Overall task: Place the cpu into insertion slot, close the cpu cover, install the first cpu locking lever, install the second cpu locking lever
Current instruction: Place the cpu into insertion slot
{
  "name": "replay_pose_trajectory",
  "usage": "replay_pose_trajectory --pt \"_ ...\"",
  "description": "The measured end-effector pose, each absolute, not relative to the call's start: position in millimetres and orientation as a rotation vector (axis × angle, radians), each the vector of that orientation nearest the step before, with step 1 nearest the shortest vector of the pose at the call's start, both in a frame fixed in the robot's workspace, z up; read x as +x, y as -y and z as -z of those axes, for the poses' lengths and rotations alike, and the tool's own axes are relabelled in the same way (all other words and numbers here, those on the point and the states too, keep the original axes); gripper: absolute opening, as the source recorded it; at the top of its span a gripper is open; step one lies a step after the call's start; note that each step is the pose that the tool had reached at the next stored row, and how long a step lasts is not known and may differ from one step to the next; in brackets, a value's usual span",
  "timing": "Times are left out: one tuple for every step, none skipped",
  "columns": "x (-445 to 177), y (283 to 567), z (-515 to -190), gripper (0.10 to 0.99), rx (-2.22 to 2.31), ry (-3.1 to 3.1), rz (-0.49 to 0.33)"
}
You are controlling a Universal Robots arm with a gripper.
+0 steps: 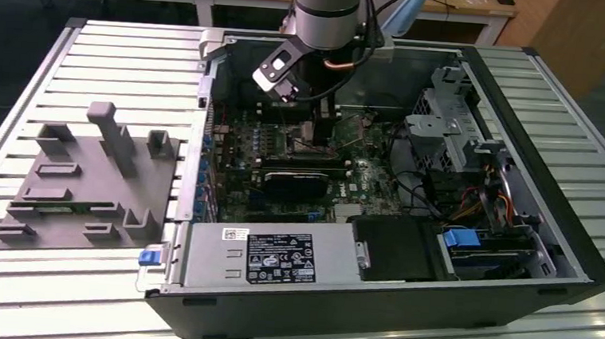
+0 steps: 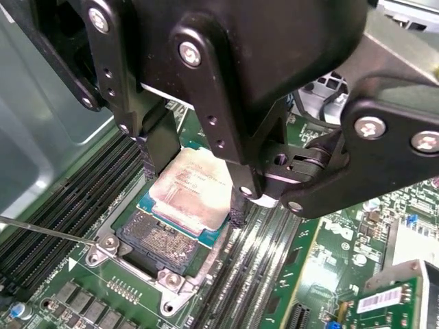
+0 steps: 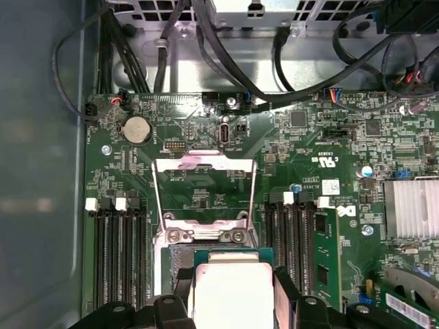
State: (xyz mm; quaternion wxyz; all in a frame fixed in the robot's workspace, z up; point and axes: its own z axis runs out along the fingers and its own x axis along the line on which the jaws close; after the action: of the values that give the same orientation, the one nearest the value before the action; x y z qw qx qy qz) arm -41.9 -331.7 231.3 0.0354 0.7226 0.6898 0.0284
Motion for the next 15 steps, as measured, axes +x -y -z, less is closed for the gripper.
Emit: replay_pose_trajectory --pt "-41.9 330.4 -230.6 0.541 2.221 -2.117 -0.086" --pt "-41.9 329.1 -229.5 0.541 2.223 -2.114 -0.084" --pt "-41.9 328.0 -228.6 0.541 2.223 -2.111 -0.081" --pt "-41.9 327.1 -227.4 0.541 2.224 -2.108 -0.079" --pt "-41.9 326.5 -226.1 0.541 2.224 -2.105 -0.076" --pt "-41.9 325.9 -224.7 0.541 2.224 -2.103 -0.074" --pt "-42.0 325.5 -223.3 0.541 2.223 -2.101 -0.071" --pt "-42.0 325.3 -222.0 0.541 2.222 -2.099 -0.068" --pt "-42.0 324.9 -220.5 0.541 2.221 -2.098 -0.066" --pt "-42.2 324.6 -219.1 0.541 2.221 -2.098 -0.065" --pt "-42.4 324.4 -217.7 0.541 2.220 -2.098 -0.064" --pt "-42.5 324.4 -216.5 0.541 2.220 -2.097 -0.064" --pt "-42.6 324.3 -215.5 0.541 2.220 -2.098 -0.063" --pt "-42.8 324.3 -214.6 0.541 2.220 -2.098 -0.063" --pt "-43.2 324.3 -213.8 0.541 2.219 -2.098 -0.064"
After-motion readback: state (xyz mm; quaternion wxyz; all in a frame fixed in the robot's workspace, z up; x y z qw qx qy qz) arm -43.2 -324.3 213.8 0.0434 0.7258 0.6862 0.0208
